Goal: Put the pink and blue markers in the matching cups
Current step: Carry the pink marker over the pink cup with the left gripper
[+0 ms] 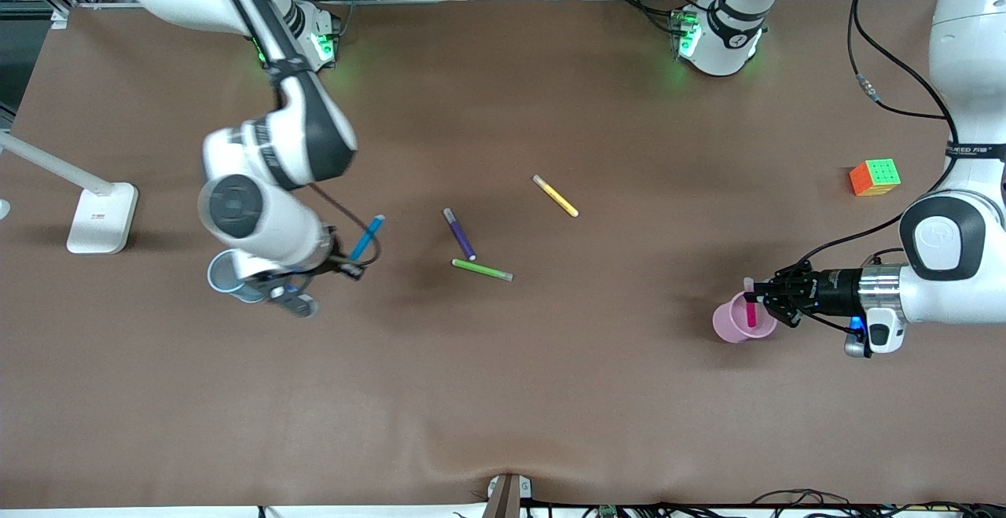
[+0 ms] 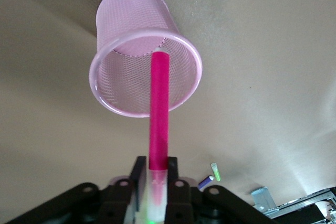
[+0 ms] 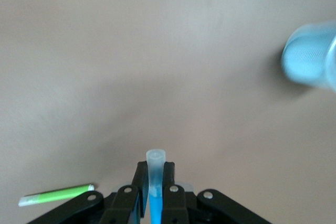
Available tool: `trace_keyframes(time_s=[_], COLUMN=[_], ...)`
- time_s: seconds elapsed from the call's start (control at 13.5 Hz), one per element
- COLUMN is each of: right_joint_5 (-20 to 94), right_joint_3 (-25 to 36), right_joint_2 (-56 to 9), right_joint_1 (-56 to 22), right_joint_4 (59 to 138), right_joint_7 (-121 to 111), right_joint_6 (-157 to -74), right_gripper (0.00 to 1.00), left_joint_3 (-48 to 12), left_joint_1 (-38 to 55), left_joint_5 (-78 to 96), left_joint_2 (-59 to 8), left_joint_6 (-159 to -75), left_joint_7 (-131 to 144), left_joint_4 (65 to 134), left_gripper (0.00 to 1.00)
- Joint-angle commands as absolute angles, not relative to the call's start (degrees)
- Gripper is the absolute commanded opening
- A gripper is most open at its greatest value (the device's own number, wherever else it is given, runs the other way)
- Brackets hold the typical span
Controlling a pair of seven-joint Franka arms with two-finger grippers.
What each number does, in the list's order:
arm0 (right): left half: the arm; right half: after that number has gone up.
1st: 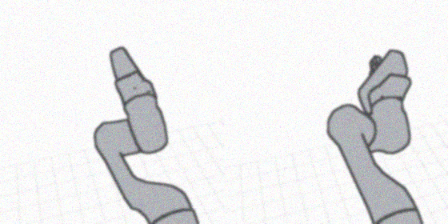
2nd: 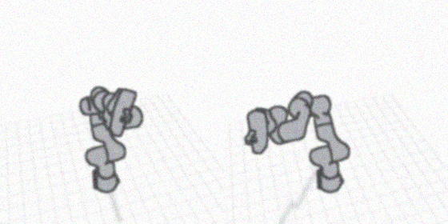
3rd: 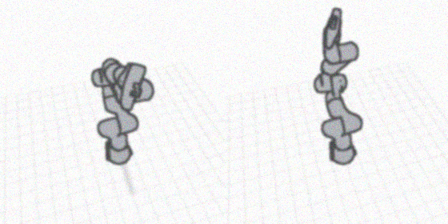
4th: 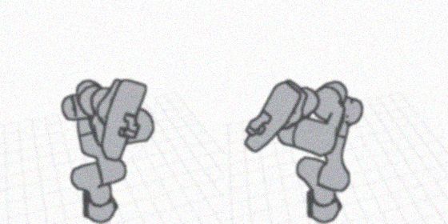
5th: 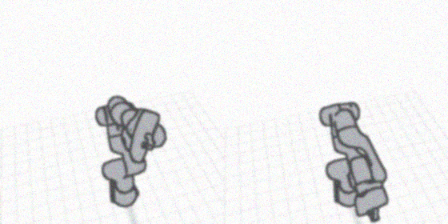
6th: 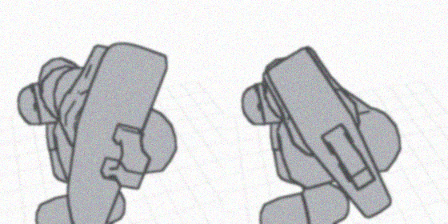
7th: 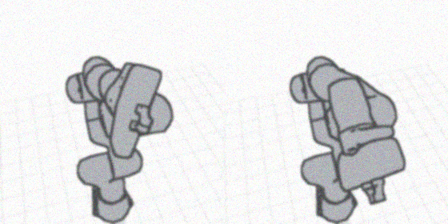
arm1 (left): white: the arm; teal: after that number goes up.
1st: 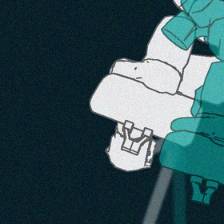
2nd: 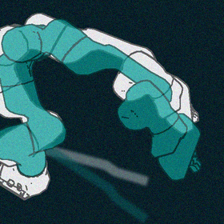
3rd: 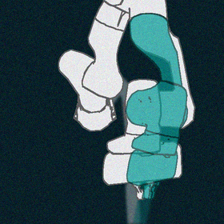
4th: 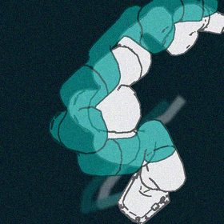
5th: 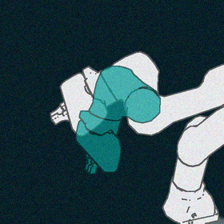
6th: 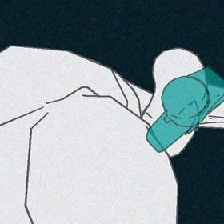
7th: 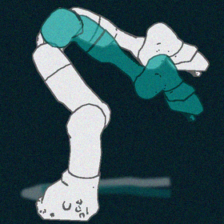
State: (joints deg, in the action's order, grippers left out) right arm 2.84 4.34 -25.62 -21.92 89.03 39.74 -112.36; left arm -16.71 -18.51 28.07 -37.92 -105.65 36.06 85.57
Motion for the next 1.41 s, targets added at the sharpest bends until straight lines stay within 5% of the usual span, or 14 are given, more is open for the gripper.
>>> trace_keyframes(time_s=[0.0, 0.59, 0.89, 1.33], right_joint_5=[-3.31, -9.40, -9.58, -10.02], right_joint_3=[3.60, 3.78, 4.04, 4.13], right_joint_2=[-26.46, -24.88, -21.89, -18.29], right_joint_1=[-18.29, -7.22, -5.10, -4.48], right_joint_4=[85.44, 89.63, 103.78, 109.68], right_joint_7=[28.52, 5.74, 4.66, 4.66], right_joint_6=[-112.40, -125.57, -143.15, -144.58], right_gripper=[0.00, 0.00, 0.00, 0.00], left_joint_3=[-16.96, -17.84, -18.28, -18.55], left_joint_1=[-18.72, -16.09, -12.31, -12.92], left_joint_5=[28.65, 13.83, 1.16, -4.56], left_joint_2=[-38.06, -31.57, -25.59, -14.79], left_joint_6=[-105.64, -105.38, -104.07, -97.74], left_joint_7=[35.95, 36.04, 35.60, 23.48], left_joint_4=[84.90, 83.58, 83.67, 83.67], left_gripper=[1.00, 1.00, 1.00, 1.00])
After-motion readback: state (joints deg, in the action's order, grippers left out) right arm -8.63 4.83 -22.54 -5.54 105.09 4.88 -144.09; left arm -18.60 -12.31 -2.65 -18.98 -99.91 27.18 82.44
